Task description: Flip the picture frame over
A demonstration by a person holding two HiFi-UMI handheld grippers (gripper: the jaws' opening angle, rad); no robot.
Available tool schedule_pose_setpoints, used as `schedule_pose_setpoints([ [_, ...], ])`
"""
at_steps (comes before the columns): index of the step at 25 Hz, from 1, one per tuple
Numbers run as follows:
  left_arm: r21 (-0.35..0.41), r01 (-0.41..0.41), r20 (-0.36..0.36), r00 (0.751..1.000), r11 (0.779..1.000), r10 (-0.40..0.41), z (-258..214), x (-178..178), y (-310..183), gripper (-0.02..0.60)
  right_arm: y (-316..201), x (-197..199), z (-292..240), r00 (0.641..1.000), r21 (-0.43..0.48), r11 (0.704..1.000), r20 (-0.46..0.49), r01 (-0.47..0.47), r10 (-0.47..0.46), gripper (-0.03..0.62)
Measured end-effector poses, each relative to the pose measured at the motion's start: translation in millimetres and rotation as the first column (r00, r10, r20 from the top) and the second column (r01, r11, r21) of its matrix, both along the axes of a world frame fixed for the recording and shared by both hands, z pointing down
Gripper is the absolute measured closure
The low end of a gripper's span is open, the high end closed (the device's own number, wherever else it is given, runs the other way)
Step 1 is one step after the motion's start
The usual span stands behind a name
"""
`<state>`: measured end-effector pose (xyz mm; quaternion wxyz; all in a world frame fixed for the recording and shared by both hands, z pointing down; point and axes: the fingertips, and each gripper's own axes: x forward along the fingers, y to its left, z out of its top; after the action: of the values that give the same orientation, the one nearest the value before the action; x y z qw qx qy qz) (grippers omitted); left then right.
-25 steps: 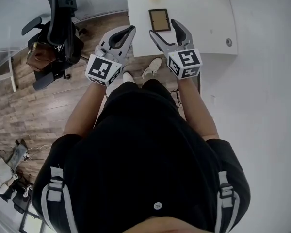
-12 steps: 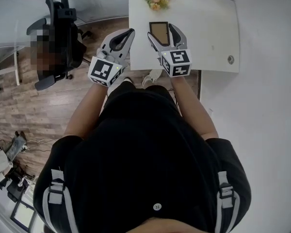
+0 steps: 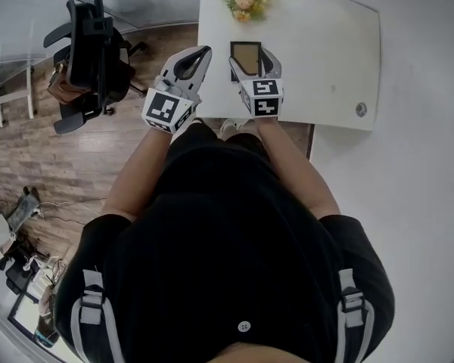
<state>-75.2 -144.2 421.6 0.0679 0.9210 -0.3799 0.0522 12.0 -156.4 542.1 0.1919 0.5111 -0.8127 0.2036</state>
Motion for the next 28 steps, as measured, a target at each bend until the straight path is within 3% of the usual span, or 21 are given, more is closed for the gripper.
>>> schedule_pose_setpoints([
  [9,-0.069,0.022,0.0,1.0,0.997,-0.022,37.6,5.6,-22.2,0.58,-12.7,-7.4,52.5,1.0,-0.112,0.994,-0.017,-0.007,0.005,0.272],
  [18,-0.1,-0.083,0.026,0.996,0.992,0.086,71.7,-8.3,-45.4,0.58,-17.3,-29.0,87.5,0.993,-0.188,0.975,-0.055,-0.115,0.107,0.311],
  [23,-0.109,-0.165,0.032,0.985,0.98,0.17,93.7,-2.6,-45.2,0.58,-14.7,-34.3,112.4,0.983,-0.223,0.958,-0.094,-0.178,0.161,0.338],
  [28,-0.149,-0.197,0.023,0.979,0.969,0.202,120.6,0.3,-43.8,0.58,-13.6,-34.5,134.4,0.97,-0.238,0.942,-0.121,-0.235,0.212,0.362],
])
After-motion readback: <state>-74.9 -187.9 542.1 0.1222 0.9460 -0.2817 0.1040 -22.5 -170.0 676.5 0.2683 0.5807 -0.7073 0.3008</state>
